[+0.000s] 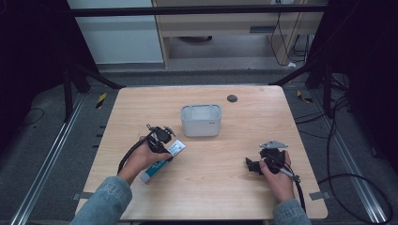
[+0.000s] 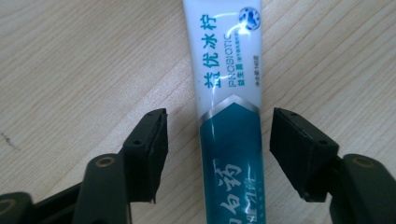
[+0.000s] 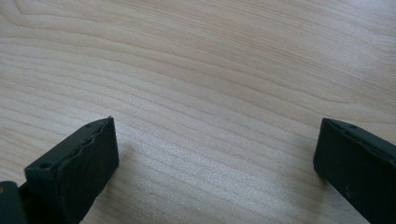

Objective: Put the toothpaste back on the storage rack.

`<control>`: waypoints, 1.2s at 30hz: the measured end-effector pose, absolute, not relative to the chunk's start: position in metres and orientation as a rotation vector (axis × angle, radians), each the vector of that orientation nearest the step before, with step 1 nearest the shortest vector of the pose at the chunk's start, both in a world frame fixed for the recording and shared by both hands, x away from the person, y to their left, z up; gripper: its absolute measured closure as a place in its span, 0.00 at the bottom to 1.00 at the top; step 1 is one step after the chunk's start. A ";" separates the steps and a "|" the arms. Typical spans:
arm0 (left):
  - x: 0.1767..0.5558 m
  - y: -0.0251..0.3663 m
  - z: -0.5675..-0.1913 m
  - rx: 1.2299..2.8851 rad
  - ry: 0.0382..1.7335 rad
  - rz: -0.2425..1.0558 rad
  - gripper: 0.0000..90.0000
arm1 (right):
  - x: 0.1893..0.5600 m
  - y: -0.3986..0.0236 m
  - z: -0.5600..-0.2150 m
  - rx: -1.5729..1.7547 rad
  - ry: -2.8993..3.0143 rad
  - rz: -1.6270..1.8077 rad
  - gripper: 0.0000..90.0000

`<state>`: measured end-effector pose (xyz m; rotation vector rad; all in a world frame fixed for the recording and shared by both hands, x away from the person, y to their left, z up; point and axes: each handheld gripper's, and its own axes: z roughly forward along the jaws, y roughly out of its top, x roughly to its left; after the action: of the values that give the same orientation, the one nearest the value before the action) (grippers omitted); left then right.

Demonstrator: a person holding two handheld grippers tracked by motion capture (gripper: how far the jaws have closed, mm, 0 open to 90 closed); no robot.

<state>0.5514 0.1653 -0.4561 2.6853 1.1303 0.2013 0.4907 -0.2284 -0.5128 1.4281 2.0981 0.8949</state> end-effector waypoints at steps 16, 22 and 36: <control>0.555 0.161 -0.465 2.669 1.145 0.151 0.62 | 0.491 -0.228 -0.513 1.428 2.098 0.895 0.00; 0.552 0.161 -0.465 2.655 1.133 0.186 0.69 | 0.491 -0.228 -0.513 1.427 2.098 0.894 0.00; 0.540 0.163 -0.460 2.635 1.067 0.254 0.86 | 0.491 -0.228 -0.513 1.428 2.098 0.894 0.00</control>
<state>0.5405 0.1628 -0.4599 2.6353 1.0675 0.2542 0.4906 -0.2284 -0.5128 1.4285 2.0981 0.8940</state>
